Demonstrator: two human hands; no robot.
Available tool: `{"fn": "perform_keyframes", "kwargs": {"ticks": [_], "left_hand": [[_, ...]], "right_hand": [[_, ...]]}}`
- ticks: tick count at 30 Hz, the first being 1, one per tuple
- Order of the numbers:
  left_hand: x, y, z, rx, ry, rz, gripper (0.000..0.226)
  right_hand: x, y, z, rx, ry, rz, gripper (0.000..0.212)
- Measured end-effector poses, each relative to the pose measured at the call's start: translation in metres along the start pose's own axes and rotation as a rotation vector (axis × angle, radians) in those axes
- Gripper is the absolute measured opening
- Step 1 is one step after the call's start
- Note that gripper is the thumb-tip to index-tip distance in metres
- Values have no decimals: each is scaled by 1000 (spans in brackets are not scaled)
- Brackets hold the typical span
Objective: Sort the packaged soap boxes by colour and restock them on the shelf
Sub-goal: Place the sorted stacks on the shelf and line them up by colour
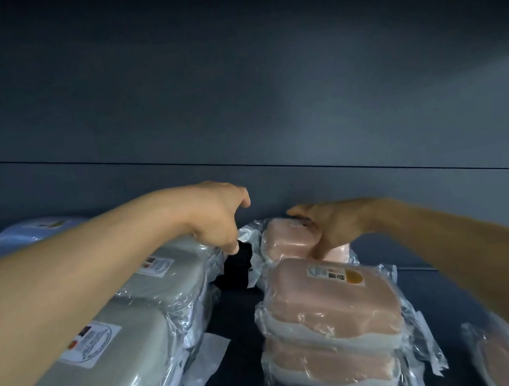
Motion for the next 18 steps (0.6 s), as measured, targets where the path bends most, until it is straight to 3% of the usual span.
{"fn": "perform_keyframes", "kwargs": {"ticks": [4, 12, 18], "left_hand": [[-1, -6, 3, -30, -12, 8, 75], [-5, -16, -1, -64, 36, -19, 75], [-13, -20, -9, -90, 242, -172, 70]], "right_hand": [[-5, -3, -2, -24, -45, -78, 69], [-42, 33, -17, 27, -220, -445, 86], [-47, 60, -19, 81, -306, -620, 85]]}}
Point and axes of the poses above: each hand's wrist, its own y-axis away from the middle knuckle, its own x-axis out of the palm, z = x × y, the point moved 1 cm from there along -y, towards the middle knuckle
